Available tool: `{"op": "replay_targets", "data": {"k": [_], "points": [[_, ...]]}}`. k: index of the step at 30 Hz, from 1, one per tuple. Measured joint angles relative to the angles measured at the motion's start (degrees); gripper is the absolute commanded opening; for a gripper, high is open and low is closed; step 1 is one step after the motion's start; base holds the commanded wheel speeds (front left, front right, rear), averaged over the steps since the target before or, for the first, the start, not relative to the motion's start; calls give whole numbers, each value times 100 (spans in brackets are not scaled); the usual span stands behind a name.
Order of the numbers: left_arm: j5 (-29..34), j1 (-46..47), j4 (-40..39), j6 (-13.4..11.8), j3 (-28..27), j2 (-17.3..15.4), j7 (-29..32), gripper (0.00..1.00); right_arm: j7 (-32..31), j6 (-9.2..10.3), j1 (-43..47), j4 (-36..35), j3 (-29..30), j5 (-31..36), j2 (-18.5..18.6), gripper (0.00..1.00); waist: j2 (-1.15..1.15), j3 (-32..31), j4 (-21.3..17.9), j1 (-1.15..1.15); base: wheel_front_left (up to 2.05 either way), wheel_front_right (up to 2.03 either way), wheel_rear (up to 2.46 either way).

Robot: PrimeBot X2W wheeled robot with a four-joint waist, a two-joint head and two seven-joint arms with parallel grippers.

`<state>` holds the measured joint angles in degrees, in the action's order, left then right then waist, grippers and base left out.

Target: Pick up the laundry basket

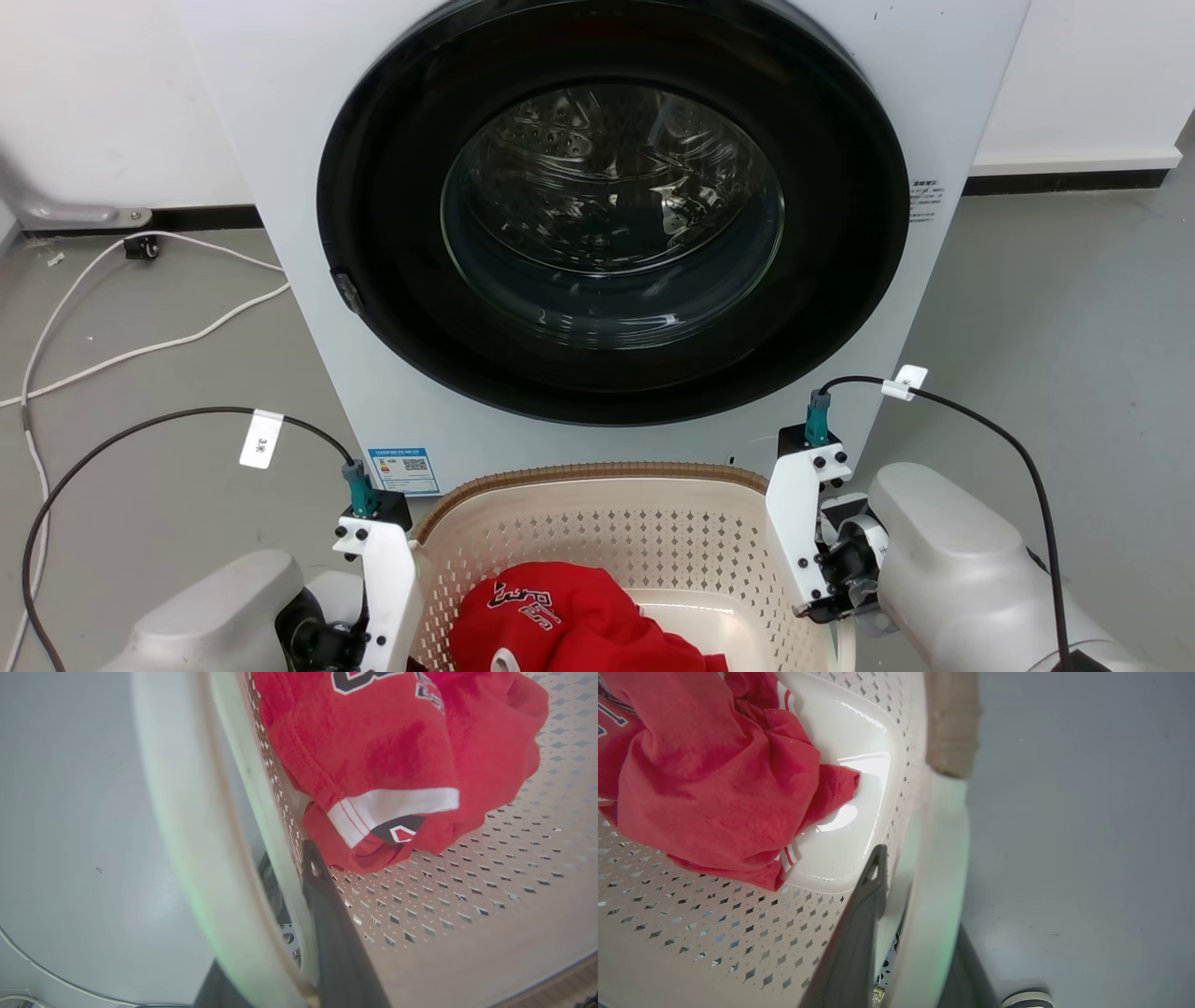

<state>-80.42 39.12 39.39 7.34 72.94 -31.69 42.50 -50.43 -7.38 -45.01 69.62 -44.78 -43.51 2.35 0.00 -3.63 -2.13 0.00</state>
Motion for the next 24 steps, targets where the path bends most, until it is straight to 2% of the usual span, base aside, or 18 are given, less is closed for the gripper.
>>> {"op": "replay_targets", "data": {"k": [24], "points": [[9,19,65,0,10,37,-5,0,56,0,-59,88,-197,-223,-1,0,0,-28,53,0,0,0,0]]}}
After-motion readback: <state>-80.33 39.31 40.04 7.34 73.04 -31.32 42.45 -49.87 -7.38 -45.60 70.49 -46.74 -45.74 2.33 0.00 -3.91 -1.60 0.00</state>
